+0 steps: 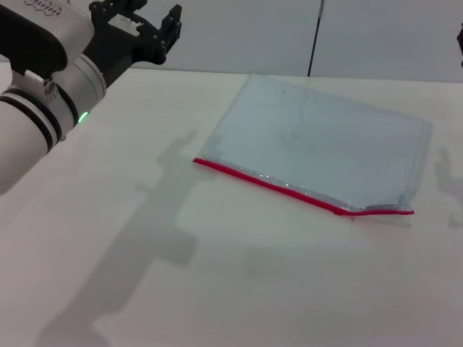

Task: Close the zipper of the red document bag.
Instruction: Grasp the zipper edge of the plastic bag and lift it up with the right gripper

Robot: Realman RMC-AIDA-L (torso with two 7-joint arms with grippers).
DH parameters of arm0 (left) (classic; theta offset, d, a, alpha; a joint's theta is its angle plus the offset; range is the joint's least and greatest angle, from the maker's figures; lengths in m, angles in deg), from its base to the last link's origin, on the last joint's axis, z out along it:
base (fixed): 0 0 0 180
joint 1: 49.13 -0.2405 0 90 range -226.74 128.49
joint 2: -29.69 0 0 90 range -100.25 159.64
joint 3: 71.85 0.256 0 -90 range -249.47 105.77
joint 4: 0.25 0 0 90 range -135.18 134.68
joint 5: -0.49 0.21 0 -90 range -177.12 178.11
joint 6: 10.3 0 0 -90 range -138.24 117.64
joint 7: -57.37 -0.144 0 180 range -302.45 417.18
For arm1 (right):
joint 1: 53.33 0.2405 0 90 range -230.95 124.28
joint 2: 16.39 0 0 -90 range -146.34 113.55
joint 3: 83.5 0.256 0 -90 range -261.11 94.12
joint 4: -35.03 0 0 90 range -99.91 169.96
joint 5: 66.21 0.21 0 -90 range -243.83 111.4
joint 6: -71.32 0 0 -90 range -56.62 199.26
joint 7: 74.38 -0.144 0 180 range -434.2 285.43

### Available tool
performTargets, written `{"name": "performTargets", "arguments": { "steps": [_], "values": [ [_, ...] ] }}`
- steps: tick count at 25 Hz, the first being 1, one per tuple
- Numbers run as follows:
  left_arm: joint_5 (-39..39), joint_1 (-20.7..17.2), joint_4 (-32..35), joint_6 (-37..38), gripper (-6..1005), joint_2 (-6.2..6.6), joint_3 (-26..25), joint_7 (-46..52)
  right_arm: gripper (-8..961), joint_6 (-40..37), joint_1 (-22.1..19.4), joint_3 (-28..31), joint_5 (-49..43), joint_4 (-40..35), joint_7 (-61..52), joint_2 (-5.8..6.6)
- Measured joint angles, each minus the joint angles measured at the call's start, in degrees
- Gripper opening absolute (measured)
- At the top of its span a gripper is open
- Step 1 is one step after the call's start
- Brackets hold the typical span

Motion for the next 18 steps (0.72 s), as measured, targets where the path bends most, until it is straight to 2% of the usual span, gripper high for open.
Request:
{"name": "performTargets", "arguments": {
  "steps": [12,18],
  "values": [
    [-0.3,0.0,-0.3,0.0,523,-0.04,0.0,0.0,496,-1.6,0.4,0.7,0.0,0.0,0.0,0.00],
    [-0.3,0.0,-0.5,0.1,522,-0.08,-0.1,0.0,498,-6.1,0.9,1.9,0.0,-0.1,0.1,0.02]
  ]
}}
